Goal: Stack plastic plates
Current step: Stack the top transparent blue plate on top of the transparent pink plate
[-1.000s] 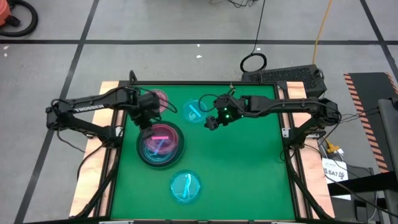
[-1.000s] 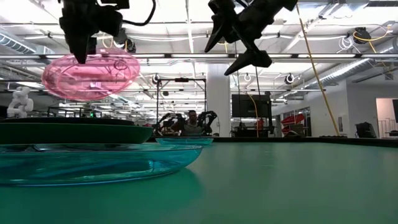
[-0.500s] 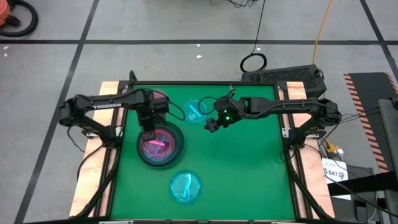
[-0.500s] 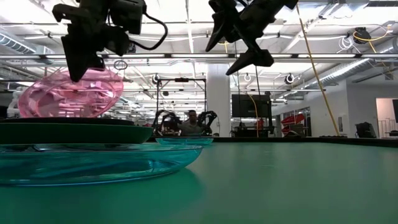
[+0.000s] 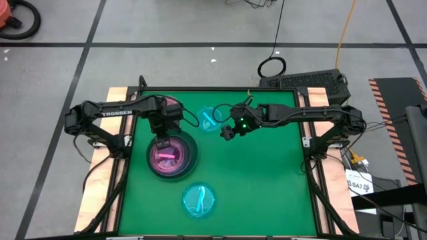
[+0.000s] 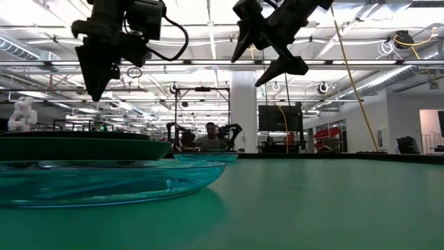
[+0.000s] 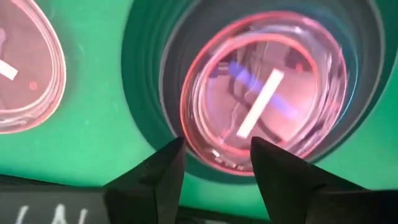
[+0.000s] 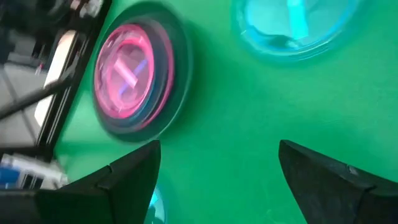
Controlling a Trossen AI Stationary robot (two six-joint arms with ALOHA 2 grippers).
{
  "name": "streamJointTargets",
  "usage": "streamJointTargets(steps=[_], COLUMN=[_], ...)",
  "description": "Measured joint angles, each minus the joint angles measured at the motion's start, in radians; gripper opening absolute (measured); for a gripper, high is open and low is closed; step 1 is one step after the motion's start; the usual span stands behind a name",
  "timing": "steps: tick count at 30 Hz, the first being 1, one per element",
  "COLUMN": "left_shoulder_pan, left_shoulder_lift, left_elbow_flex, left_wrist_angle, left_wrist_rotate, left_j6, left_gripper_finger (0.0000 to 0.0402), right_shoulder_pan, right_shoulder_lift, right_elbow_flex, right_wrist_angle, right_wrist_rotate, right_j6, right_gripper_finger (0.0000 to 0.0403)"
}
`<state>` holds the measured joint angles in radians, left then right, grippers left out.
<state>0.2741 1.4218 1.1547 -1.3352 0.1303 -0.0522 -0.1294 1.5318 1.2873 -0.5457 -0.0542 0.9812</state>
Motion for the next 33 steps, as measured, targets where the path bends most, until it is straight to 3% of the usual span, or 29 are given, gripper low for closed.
streamJointTargets(steps=[8, 13, 19, 24, 33], left_shoulder_pan=[-0.015, -0.066, -0.112, -0.111, -0.111], left_shoulder_lift=[0.0, -0.041, -0.165, -0.27, -0.32], left_elbow_flex=[0.0, 0.0, 0.0, 0.0, 0.0], left_wrist_angle=[0.075, 0.152, 0.178, 0.176, 0.136], left_wrist_rotate=[-0.001, -0.007, -0.087, -0.154, -0.211], left_j6=[-0.28, -0.377, -0.426, -0.459, -0.463], left_gripper_finger=[0.0188, 0.0174, 0.0148, 0.0129, 0.0122], right_shoulder_pan=[-0.116, -0.206, -0.256, -0.277, -0.308], right_shoulder_lift=[0.044, 0.153, 0.295, 0.368, 0.45], right_elbow_flex=[0.0, 0.0, -0.002, -0.002, 0.0], right_wrist_angle=[-0.001, 0.099, 0.166, 0.216, 0.289], right_wrist_rotate=[0.049, -0.064, -0.154, -0.158, -0.156], right_j6=[0.054, 0.01, 0.003, -0.002, 0.034], right_gripper_finger=[0.032, 0.0305, 0.0269, 0.0242, 0.0199])
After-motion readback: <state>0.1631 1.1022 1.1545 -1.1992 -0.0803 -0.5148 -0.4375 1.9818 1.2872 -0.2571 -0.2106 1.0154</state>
